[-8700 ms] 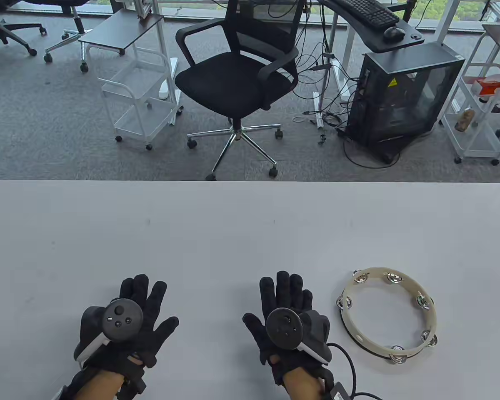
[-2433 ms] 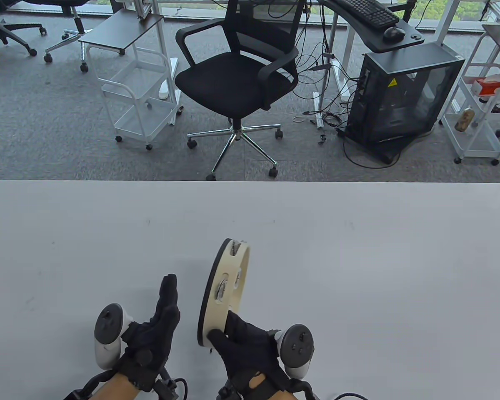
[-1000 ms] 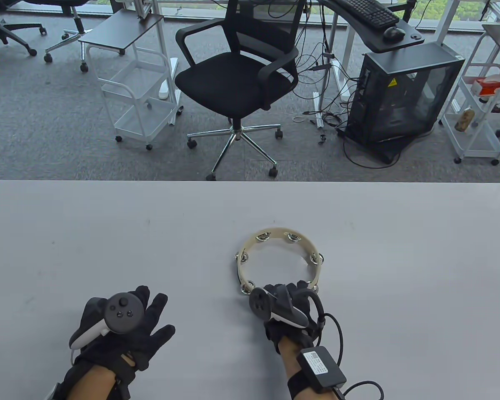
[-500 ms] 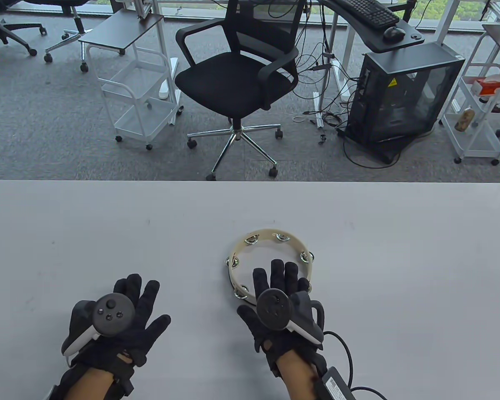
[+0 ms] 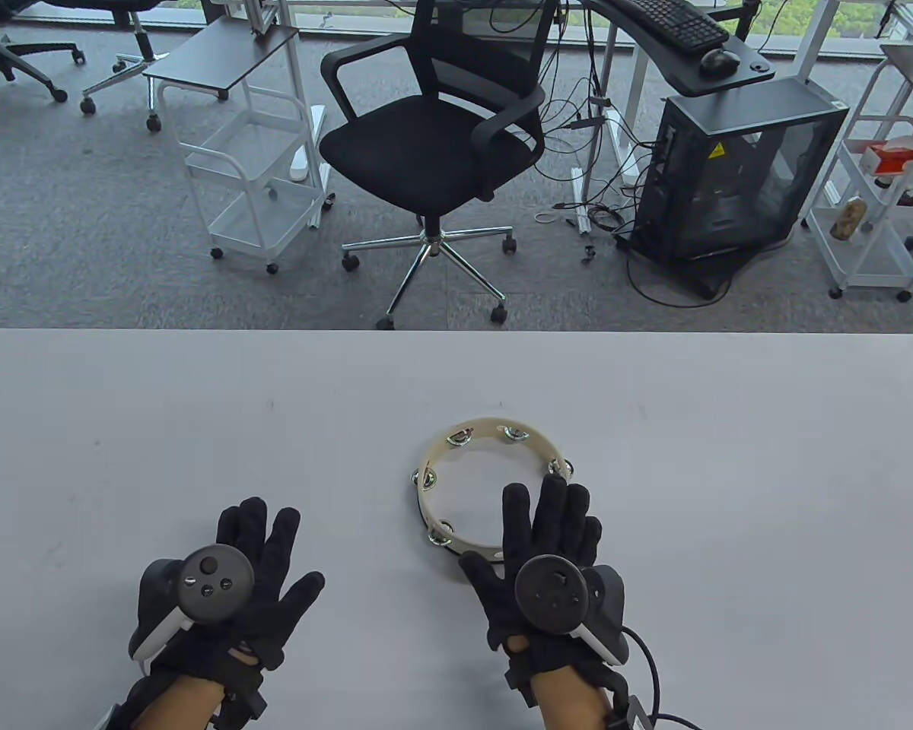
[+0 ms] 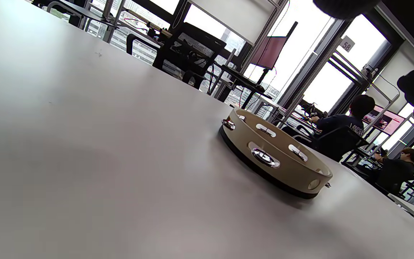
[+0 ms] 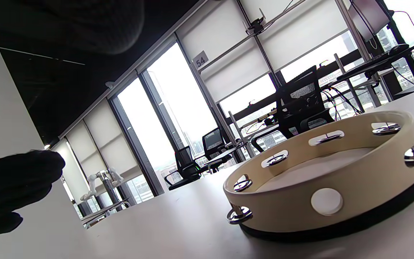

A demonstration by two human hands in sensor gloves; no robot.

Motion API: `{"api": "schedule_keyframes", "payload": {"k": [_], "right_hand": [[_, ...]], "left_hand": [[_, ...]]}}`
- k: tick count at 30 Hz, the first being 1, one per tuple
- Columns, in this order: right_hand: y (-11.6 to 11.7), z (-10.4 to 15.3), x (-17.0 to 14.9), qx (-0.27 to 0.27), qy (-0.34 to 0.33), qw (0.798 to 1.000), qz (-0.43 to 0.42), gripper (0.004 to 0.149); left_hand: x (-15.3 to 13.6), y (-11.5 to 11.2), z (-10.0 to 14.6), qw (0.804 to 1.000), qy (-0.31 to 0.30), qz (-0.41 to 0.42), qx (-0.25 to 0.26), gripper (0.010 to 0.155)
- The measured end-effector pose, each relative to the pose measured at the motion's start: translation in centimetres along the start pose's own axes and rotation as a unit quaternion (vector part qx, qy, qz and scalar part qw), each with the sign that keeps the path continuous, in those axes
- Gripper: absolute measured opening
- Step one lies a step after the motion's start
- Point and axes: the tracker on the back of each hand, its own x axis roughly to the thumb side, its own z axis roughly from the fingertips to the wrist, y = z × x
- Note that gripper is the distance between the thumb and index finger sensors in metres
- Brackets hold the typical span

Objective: Shake a tambourine

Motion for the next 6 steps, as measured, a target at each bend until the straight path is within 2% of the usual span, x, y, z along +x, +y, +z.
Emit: {"api": "schedule_keyframes", "payload": {"k": [6], "right_hand": [[0.08,0.14,0.7,0.001,-0.008,1.0,-0.002,0.09]], "left_hand": [[0.05,-0.04,0.05,1.0,0.0,0.0,-0.002,0.086]]}}
